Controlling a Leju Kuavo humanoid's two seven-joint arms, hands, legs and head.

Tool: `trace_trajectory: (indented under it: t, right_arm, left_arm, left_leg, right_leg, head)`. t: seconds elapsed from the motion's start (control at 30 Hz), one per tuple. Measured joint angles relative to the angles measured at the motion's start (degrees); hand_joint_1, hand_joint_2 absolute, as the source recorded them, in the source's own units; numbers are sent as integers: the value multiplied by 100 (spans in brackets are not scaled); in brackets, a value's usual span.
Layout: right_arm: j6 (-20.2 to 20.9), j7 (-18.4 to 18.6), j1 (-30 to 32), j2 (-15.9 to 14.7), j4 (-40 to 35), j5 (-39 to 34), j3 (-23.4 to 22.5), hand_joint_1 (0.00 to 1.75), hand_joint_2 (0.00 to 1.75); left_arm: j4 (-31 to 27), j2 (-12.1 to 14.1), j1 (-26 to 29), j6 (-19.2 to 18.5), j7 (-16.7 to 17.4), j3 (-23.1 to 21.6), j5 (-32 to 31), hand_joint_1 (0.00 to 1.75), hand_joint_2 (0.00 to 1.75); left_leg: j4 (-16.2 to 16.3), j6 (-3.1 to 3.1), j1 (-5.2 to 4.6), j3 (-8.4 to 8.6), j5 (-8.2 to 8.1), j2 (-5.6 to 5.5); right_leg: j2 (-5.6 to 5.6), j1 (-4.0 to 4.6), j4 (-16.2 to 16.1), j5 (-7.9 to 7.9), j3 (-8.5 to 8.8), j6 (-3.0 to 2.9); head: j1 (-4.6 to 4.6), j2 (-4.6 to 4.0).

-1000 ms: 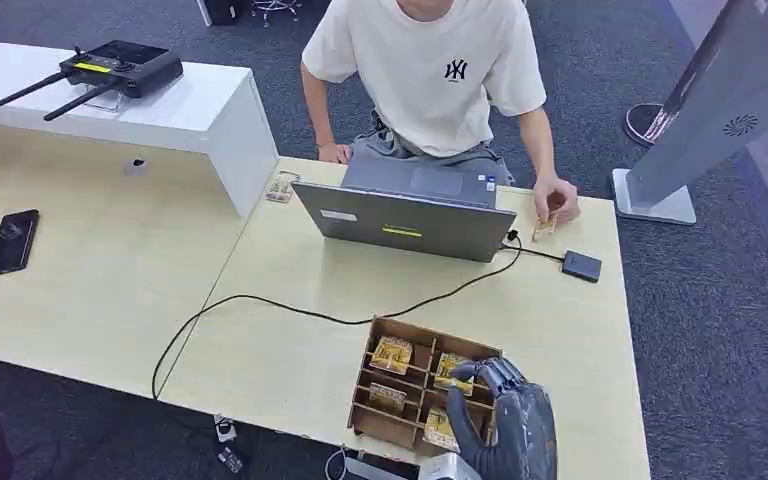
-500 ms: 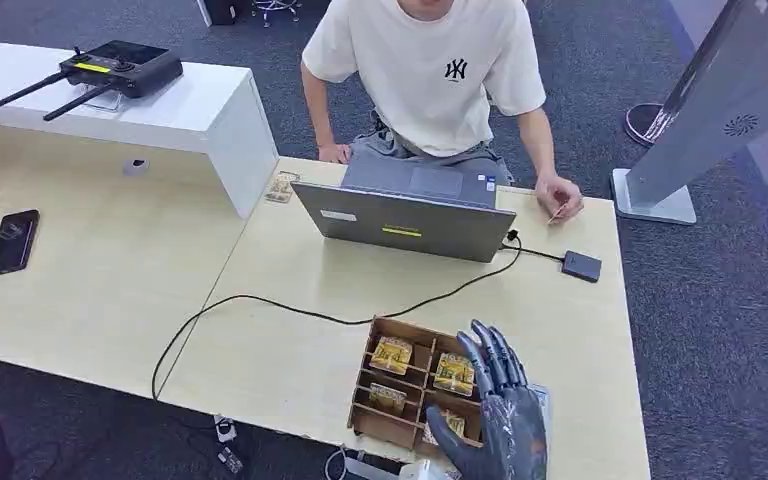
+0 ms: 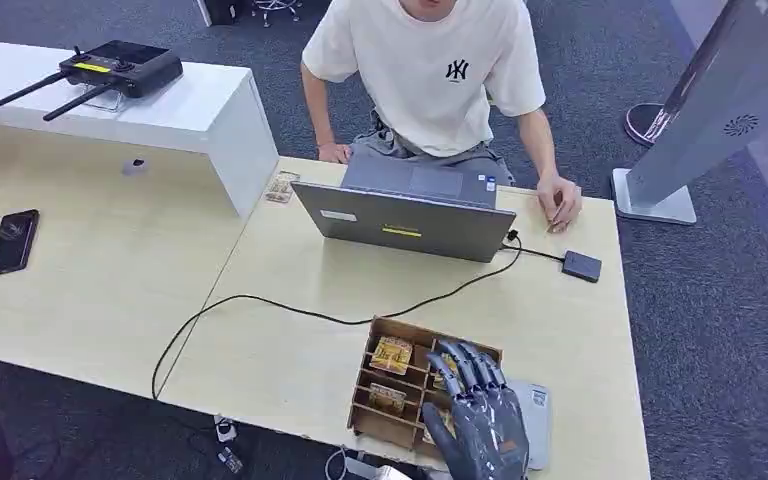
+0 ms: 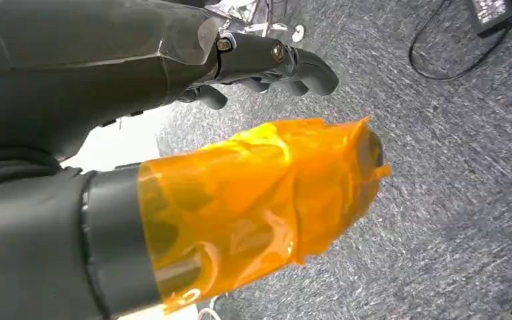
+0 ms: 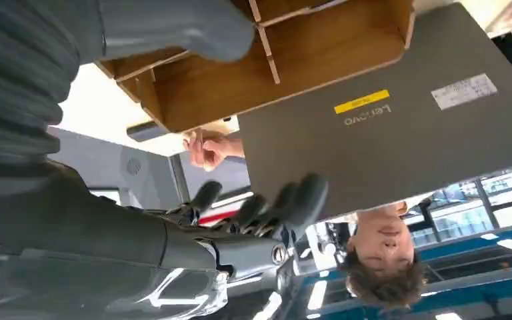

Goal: Pass the card to the sensor for recognition and then transmit it.

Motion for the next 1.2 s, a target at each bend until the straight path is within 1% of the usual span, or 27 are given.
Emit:
trace_trajectory:
  t: [0.07,0.1,0.2,0.23,0.27,0.33,0.43,0.53,0.57,0.6,0.63,0.7,0.77,0.8,0.87,0.93,1.0,1.03,1.07,1.13,1.2]
  right_arm:
    - [20,4,-30,32,148,138,0,89,175]
    - [20,20,-41,46,222,203,0,94,175]
    - [22,136,-70,76,411,385,0,129,175]
    - [26,179,-75,81,461,431,0,136,175]
    - [31,239,-88,87,541,500,0,138,175]
    - [26,328,-109,118,701,577,-7,133,175]
    - [28,588,-101,168,837,769,-17,136,175]
    - [39,789,-101,192,850,887,-35,127,175]
    - [39,839,-98,192,841,920,-52,117,175]
    - [39,879,-94,192,821,935,-72,117,175]
    - [37,923,-87,192,785,974,-113,112,175]
    - [41,975,-71,190,686,1005,-231,106,175]
    - [55,981,-52,184,585,1040,-332,96,175]
    - [44,990,-31,181,513,1058,-394,96,175]
    - [-9,1008,48,162,305,1101,-538,89,175]
    - [-55,1023,97,149,131,1117,-664,89,175]
    - [-94,1006,166,135,-43,1143,-778,66,175]
    - [-116,990,193,127,-133,1156,-826,66,175]
    - [-133,975,217,120,-208,1163,-861,59,175]
    - [-151,973,258,111,-341,1169,-940,66,175]
    - [-142,940,285,107,-444,1167,-984,63,175]
  left_arm:
    - [46,0,-21,9,0,-11,0,0,0]
    - [59,0,-25,13,0,-18,2,0,0]
    - [94,4,-29,26,0,-44,15,0,0]
    - [96,4,-29,33,0,-57,20,0,0]
    - [100,7,-29,42,0,-66,30,0,0]
    - [124,9,-33,65,0,-79,63,0,0]
    - [149,28,-28,79,-2,-101,116,0,0]
    - [166,55,-25,94,-9,-114,153,0,0]
    - [168,59,-20,96,-9,-116,164,0,0]
    - [170,61,-10,96,-9,-120,173,0,0]
    - [168,66,0,96,-9,-129,181,0,0]
    - [170,79,20,96,-9,-159,201,0,0]
    - [170,90,30,96,-9,-188,208,0,0]
    - [170,94,33,96,-9,-195,214,0,0]
    - [170,101,44,96,-9,-197,227,0,0]
    - [170,101,62,96,-9,-197,234,0,0]
    - [170,98,71,96,-9,-199,234,0,0]
    - [168,101,80,96,-9,-199,232,0,0]
    - [170,101,89,96,-9,-199,230,0,0]
    - [168,98,100,96,-9,-199,225,0,0]
    - [168,98,106,96,-11,-199,223,0,0]
  left_leg:
    - [0,0,0,0,0,0]
    - [0,0,0,0,0,0]
    - [0,0,0,0,0,0]
    - [0,0,0,-1,0,0]
    - [0,0,0,-1,0,0]
    - [0,0,0,0,0,0]
    - [0,0,0,0,0,0]
    - [0,0,0,0,0,1]
    - [0,0,0,0,0,0]
    - [0,0,0,0,0,1]
    - [0,0,0,0,0,1]
    - [0,0,0,1,0,1]
    - [0,0,-1,1,0,1]
    - [0,0,-1,1,0,1]
    - [0,0,-2,0,0,0]
    - [1,0,-2,1,0,2]
    - [1,0,-2,0,0,1]
    - [1,0,-1,1,0,0]
    - [1,0,-1,1,0,1]
    - [0,0,-1,1,0,1]
    - [0,0,0,1,0,2]
  right_leg:
    - [0,0,0,0,0,0]
    - [0,0,0,0,0,0]
    - [0,0,0,0,0,0]
    - [0,0,0,0,0,0]
    - [0,0,0,0,0,0]
    - [0,0,0,0,0,0]
    - [0,0,0,0,0,0]
    - [0,0,0,0,0,0]
    - [0,0,0,0,0,0]
    - [0,0,0,0,0,0]
    - [1,0,0,0,0,0]
    - [1,0,0,0,0,0]
    - [1,0,0,0,0,0]
    - [0,0,0,0,0,0]
    - [0,0,0,0,0,1]
    - [1,0,0,0,0,1]
    - [0,0,0,0,0,0]
    - [0,0,0,0,0,0]
    - [1,0,0,0,0,0]
    - [1,0,-1,0,-1,0]
    - [1,0,-1,0,-1,0]
  head:
    - [2,0]
    - [2,0]
    - [0,0]
    - [2,0]
    - [2,0]
    - [2,0]
    - [2,0]
    - [2,0]
    - [2,0]
    - [2,0]
    - [2,0]
    - [2,0]
    - [2,0]
    - [2,0]
    - [2,0]
    - [2,0]
    - [2,0]
    - [2,0]
    - [0,0]
    - [2,0]
    - [2,0]
